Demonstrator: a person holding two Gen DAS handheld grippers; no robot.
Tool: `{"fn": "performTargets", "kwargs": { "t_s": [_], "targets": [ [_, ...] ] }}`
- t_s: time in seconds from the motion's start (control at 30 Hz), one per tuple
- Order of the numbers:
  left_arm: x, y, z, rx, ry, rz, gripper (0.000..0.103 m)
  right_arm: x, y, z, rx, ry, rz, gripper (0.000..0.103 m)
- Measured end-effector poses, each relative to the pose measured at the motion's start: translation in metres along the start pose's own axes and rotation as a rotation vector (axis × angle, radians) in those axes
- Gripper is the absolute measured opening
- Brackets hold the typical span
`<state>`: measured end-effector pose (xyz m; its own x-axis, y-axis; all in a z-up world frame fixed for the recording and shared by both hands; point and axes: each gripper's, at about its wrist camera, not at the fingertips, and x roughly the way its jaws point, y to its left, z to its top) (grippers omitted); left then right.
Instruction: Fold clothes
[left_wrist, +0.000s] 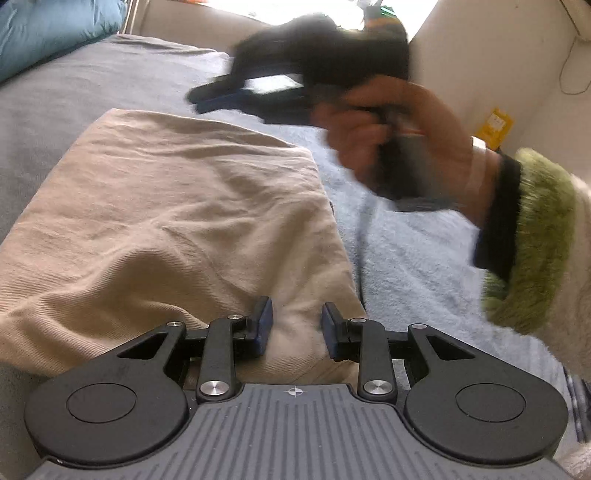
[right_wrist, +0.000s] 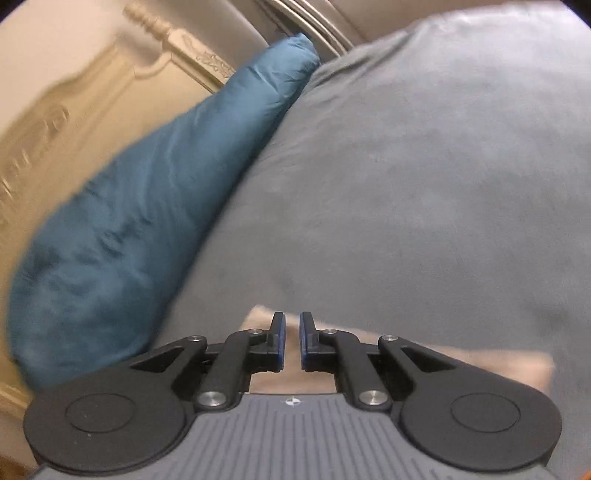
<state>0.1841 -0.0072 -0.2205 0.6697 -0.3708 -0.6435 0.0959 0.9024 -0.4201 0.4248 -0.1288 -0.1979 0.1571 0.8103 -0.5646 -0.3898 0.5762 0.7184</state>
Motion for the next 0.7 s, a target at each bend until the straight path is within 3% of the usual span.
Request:
{"fn": "performTargets", "kwargs": {
  "t_s": [0.13, 0.17, 0.27, 0.3, 0.43, 0.53, 0.57, 0.6, 0.7],
  "targets": [
    [0.000, 0.005, 0.000, -0.028, -0.004, -0.010, 0.029, -0.048, -0.015, -0.021, 0.061, 0.044, 0.091, 0.009],
    [0.000, 0.006, 0.000, -0.033, -0.004, -0.011, 0.029, -0.060, -0.017, -0.025, 0.075, 0.052, 0.138, 0.013],
    [0.002, 0.008, 0.001, -0.051, 0.003, -0.014, 0.029, -0.090, -0.025, -0.049, 0.156, 0.034, 0.291, 0.040],
    [0.002, 0.009, 0.002, -0.057, 0.006, -0.014, 0.029, -0.097, -0.027, -0.059, 0.181, 0.013, 0.310, 0.040],
    [0.005, 0.013, 0.005, -0.087, 0.018, -0.023, 0.029, -0.102, -0.031, -0.083, 0.182, -0.072, 0.102, 0.040],
    [0.004, 0.013, 0.004, -0.093, 0.014, -0.024, 0.029, -0.093, -0.037, -0.093, 0.176, -0.077, -0.038, 0.037],
    [0.004, 0.013, 0.003, -0.095, 0.012, -0.024, 0.029, -0.089, -0.039, -0.096, 0.171, -0.072, -0.089, 0.033],
    [0.004, 0.013, 0.003, -0.097, 0.011, -0.025, 0.029, -0.084, -0.041, -0.097, 0.160, -0.049, -0.145, 0.022],
    [0.005, 0.014, 0.005, -0.096, 0.013, -0.020, 0.029, -0.077, -0.048, -0.098, 0.184, -0.047, -0.183, 0.018]
  ]
}}
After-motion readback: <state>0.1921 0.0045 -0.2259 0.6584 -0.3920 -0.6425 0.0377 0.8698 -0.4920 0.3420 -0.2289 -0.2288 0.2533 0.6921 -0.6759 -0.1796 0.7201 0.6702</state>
